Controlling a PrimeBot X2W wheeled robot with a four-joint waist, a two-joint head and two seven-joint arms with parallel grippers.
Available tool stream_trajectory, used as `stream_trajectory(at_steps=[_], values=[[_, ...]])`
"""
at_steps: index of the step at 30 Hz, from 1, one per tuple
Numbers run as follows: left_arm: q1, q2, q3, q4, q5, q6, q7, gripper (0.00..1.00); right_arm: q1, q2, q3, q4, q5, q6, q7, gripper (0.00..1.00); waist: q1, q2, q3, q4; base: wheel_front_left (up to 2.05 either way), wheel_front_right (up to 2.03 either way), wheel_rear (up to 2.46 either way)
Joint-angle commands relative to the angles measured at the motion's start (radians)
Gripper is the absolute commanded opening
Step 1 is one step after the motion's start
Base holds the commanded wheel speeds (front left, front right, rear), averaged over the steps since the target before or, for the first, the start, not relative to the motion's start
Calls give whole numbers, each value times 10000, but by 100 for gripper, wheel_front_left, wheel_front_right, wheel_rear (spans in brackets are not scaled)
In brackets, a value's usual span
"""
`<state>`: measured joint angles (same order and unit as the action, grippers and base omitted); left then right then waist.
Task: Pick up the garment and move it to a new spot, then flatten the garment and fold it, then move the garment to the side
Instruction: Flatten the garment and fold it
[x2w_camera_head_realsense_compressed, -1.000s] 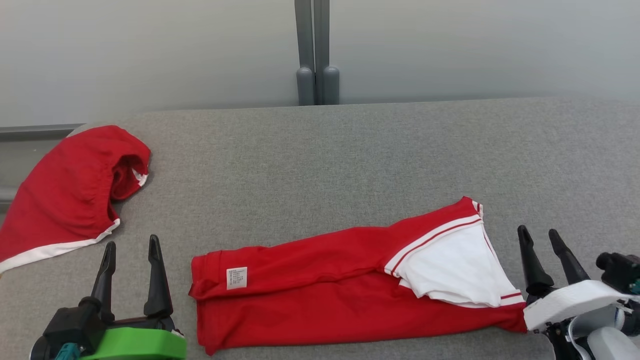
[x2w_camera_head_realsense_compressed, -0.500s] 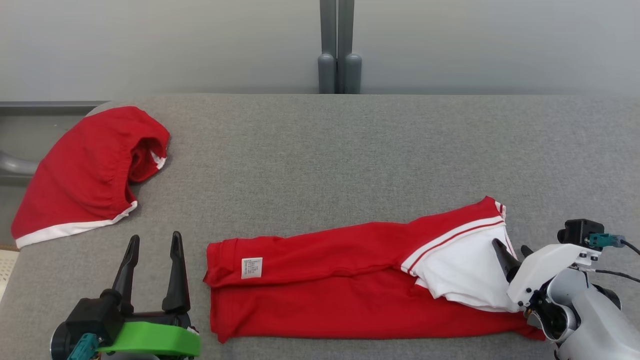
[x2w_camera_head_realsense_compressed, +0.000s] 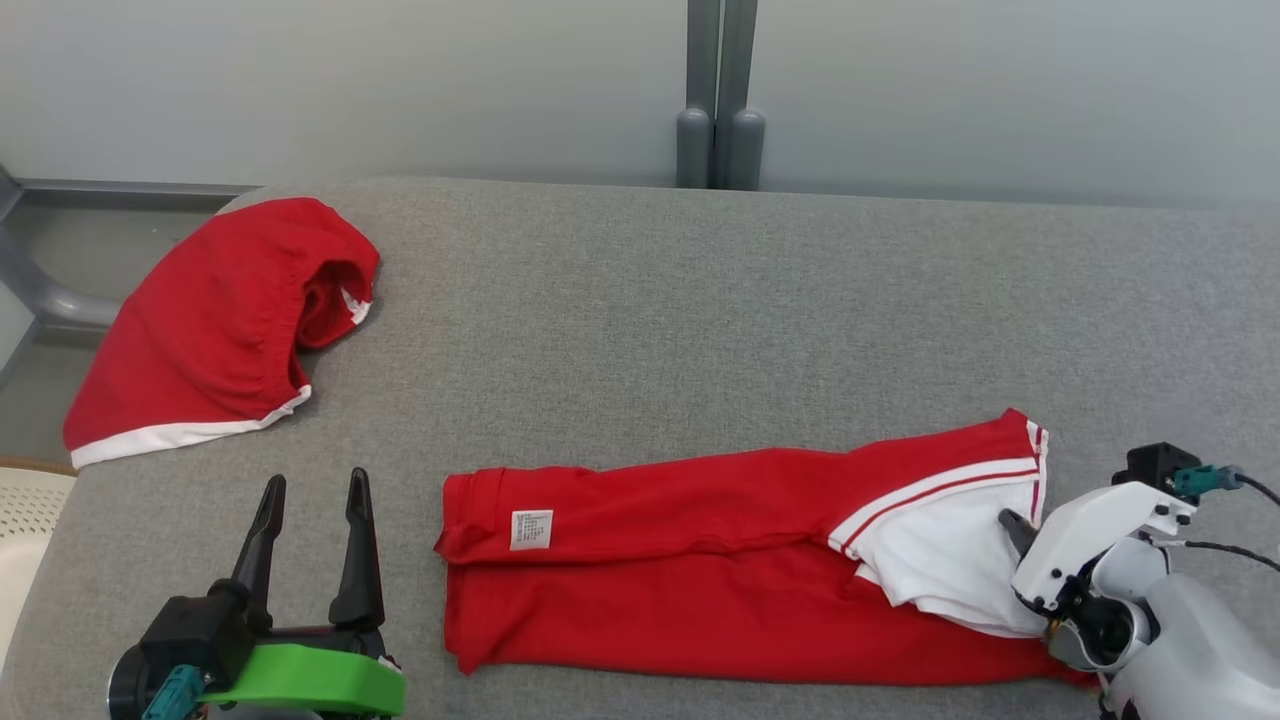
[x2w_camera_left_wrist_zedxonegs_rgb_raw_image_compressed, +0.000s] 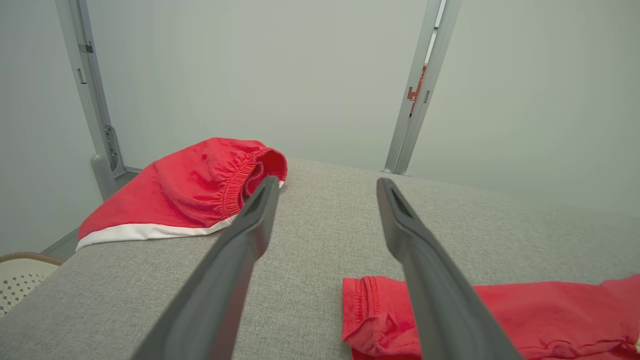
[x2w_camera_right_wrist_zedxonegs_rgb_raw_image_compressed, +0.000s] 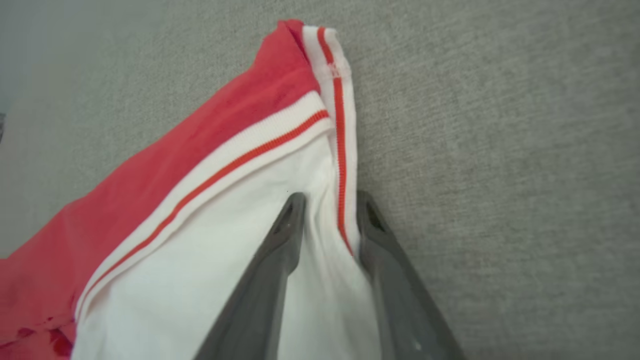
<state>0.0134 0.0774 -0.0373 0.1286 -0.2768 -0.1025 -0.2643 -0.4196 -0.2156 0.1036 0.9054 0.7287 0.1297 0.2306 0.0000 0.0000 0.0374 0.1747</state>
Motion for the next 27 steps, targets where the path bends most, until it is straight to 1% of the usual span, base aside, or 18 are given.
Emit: stream_trajectory(at_steps=[1, 6, 10, 15, 18, 22, 24, 27], values=[[-40, -40, 28, 26, 113, -38, 3, 100, 354, 232, 177, 0, 74, 14, -40, 0, 0, 0, -51, -31, 0, 0, 0], [-2, -109, -43, 97, 138, -111, 2, 100, 348, 74, 247, -628, 310, 14, -756, 0, 0, 0, -92, -194, 0, 0, 0], [-64, -140, -120, 143, 150, -149, 3, 100, 309, -280, 287, -887, 336, 13, -1108, 0, 0, 0, -9, -384, 0, 0, 0], [-82, -182, -126, 151, 130, -177, 3, 100, 250, -1005, 50, -967, 342, 11, -1298, 0, 0, 0, 23, -671, 0, 0, 0], [-83, -201, -96, 166, 161, -190, 3, 100, 193, -1501, -208, -955, 122, 13, -1483, 0, 0, 0, -16, -811, 0, 0, 0], [8, -223, -39, 161, 178, -199, 3, 100, 95, -1832, -570, -1183, -53, 13, -1609, 0, 0, 0, -83, -966, 0, 0, 0], [48, -237, -48, 175, 152, -207, 3, 100, 92, -1908, -680, -1408, -161, 13, -1594, 0, 0, 0, -116, -1019, 0, 0, 0], [99, -246, -71, 203, 111, -204, 3, 100, 182, -1789, -671, -1975, -279, 13, -1430, 0, 0, 0, -164, -1057, 0, 0, 0]])
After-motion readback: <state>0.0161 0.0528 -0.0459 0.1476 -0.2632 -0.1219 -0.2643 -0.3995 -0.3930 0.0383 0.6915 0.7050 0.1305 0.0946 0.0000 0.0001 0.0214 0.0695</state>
